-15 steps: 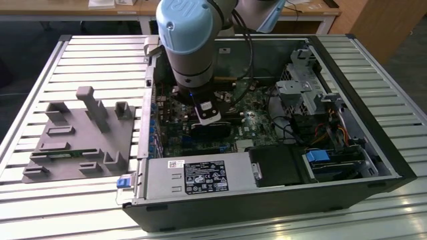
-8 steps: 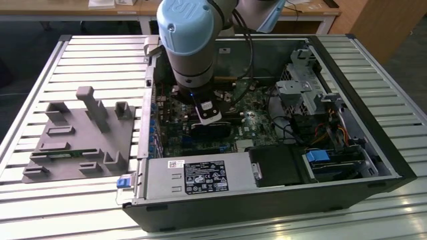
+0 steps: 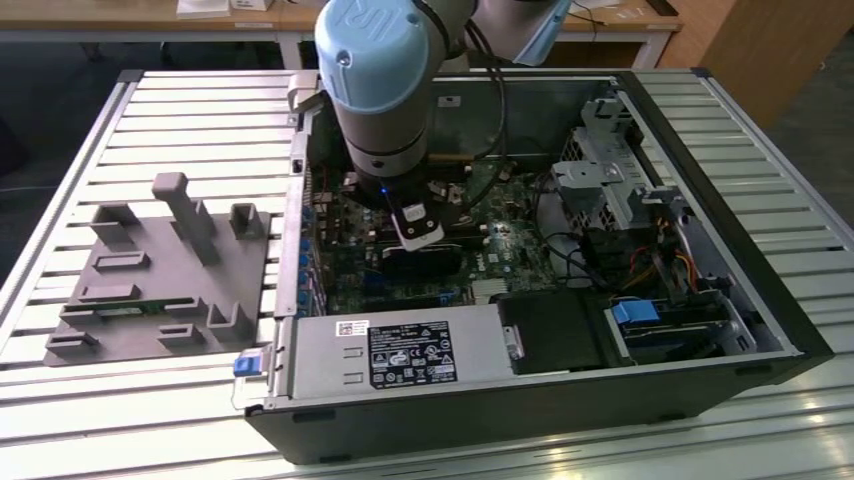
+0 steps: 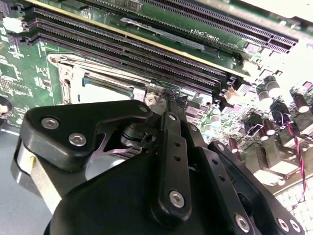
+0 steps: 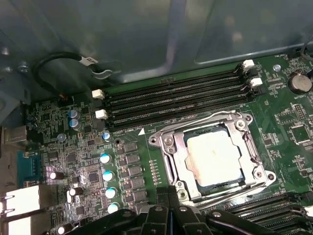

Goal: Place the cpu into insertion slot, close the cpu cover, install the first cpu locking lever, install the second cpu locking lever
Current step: 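Install the second cpu locking lever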

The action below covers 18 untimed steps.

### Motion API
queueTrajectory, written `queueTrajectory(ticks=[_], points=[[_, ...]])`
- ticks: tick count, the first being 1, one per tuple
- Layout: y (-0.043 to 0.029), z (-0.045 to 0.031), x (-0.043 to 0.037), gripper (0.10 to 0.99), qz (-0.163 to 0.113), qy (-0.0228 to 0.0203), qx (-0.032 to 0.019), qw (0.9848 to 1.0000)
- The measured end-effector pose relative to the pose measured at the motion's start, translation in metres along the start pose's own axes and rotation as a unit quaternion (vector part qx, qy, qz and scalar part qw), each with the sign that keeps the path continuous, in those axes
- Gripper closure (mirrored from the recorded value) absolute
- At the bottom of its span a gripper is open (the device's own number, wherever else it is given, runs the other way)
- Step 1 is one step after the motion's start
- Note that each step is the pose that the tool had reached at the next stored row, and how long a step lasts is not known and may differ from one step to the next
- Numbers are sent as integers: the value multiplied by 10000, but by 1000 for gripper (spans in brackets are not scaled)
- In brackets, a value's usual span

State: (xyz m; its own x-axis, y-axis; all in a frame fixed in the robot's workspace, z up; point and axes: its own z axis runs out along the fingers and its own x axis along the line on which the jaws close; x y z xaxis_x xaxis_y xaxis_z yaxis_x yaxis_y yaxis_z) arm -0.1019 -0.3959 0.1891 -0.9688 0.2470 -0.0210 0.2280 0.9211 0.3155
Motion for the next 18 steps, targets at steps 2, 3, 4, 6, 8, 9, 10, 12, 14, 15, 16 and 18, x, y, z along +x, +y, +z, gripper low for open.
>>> queueTrajectory(ticks=[2,3,4,6,8,9,10,12,14,15,16,18], points=[[3,-9,0,984,-2,1,0,10000],[9,-25,-1,984,-3,1,-1,10000],[17,-50,-2,984,-3,1,-1,10000],[38,-112,-4,984,-3,0,-2,10000],[63,-188,-6,984,-3,0,-1,10000],[76,-225,-7,984,-3,-1,-1,10000],[87,-258,-7,984,-3,-2,-2,10000],[100,-296,-9,984,-8,-11,34,10000],[104,-309,-11,984,-17,-37,144,9999],[105,-310,-16,984,-19,-47,187,9998],[108,-309,-25,984,-19,-52,205,9998],[117,-305,-61,984,-16,-57,218,9997]])
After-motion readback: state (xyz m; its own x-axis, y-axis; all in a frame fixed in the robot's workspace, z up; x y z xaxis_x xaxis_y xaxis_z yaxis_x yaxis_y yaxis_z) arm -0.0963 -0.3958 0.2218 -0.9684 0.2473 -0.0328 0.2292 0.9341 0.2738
